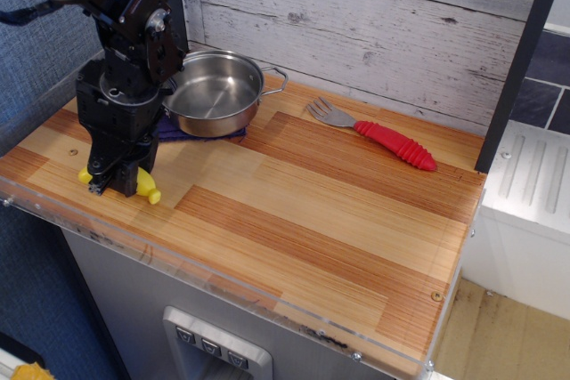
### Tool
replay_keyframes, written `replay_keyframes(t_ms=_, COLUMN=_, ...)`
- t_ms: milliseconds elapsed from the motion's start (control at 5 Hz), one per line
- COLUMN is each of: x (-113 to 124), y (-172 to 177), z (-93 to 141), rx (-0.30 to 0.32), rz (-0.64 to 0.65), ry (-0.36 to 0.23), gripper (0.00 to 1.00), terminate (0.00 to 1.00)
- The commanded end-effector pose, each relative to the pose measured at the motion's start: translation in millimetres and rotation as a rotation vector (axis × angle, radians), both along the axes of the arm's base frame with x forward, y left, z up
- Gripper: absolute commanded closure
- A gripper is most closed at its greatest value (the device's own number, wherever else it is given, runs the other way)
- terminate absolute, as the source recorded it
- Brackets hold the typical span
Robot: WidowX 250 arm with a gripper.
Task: Place the banana on the front edge of the table.
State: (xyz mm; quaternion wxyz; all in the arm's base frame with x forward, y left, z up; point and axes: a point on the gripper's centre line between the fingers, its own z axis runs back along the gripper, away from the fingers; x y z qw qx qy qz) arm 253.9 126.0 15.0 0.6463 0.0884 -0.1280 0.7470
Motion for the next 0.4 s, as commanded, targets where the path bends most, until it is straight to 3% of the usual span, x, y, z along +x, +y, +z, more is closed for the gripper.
replay_keyframes(t_ms=0, x=0.0, y=21.1, z=12.1, rx=0.023, rz=0.1, ry=0.007, gripper=0.0, terminate=0.0)
replay_keyframes(t_ms=200, x=0.3, y=20.6, z=15.9, rx=0.033, rz=0.117, ry=-0.008, gripper=0.0, terminate=0.0)
